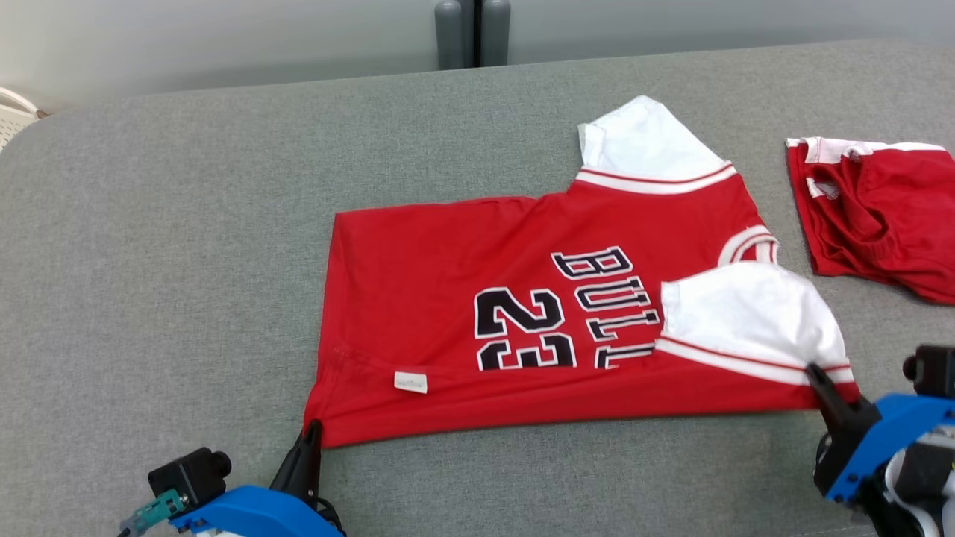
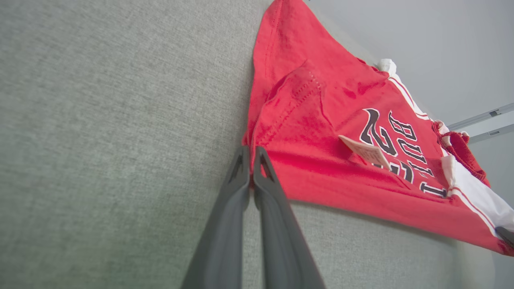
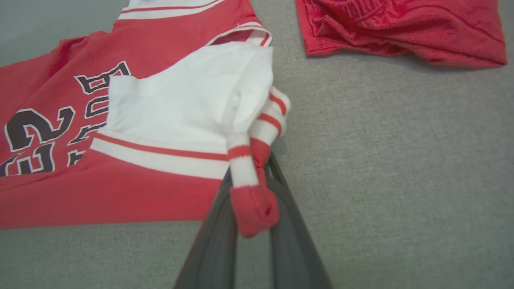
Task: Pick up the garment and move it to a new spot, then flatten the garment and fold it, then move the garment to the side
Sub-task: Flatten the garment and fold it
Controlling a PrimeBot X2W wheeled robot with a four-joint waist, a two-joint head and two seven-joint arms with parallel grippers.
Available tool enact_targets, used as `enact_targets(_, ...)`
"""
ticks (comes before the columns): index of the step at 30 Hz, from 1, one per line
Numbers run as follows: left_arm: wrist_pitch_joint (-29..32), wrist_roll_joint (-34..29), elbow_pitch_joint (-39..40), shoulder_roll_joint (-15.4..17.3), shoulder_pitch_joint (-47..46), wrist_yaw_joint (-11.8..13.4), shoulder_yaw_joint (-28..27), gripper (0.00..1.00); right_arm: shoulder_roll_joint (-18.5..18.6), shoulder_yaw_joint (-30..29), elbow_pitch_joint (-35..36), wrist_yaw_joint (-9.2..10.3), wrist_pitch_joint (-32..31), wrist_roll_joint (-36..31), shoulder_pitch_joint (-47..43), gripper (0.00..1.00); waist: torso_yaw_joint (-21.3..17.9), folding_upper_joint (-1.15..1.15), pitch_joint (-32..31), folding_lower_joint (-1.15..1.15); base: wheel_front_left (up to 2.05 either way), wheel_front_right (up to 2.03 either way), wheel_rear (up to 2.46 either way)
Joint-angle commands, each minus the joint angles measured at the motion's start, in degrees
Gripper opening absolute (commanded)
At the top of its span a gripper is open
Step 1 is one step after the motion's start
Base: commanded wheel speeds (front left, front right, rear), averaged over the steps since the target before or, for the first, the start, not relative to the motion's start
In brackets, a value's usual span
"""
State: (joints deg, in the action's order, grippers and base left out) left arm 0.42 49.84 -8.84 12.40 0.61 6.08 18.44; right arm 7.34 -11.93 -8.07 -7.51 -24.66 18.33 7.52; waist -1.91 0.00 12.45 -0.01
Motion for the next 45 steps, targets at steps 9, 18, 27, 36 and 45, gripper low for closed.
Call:
enact_targets(9,1.2,0.6,4.2,1.4,2.7,1.6,-0.3,1.0,-3.5,-4.0,3.7,0.02,2.9,0.1,-7.3,1.0,-0.5,0.0,-0.1,0.01,0.0,0.0,0.0)
enact_targets(18,4.8,-5.3,6.4,9.8,-5.8,1.4,-0.9,1.0,-4.0,-3.0,8.5,0.0,5.6,-1.1,-7.0,1.0,-2.9,0.0,1.8,0.01,0.0,0.0,0.0)
enact_targets(27,13.2,-12.6,-2.9,14.0,-25.7,-2.7,4.8,1.0,-1.2,2.1,13.4,0.0,4.8,0.0,-0.2,1.0,-5.6,0.0,6.8,0.01,0.0,0.0,0.0)
enact_targets(36,15.8,-17.5,-14.8,13.8,-37.4,-5.2,9.1,1.0,0.9,6.4,13.6,0.0,4.9,0.8,5.5,1.0,-7.7,0.0,10.7,0.01,0.0,0.0,0.0)
enact_targets(45,17.8,-18.7,-20.9,13.1,-41.6,-8.1,12.0,0.47,3.2,9.3,12.1,0.0,3.7,0.8,9.8,1.0,-8.0,0.0,12.1,0.01,0.0,0.0,0.0)
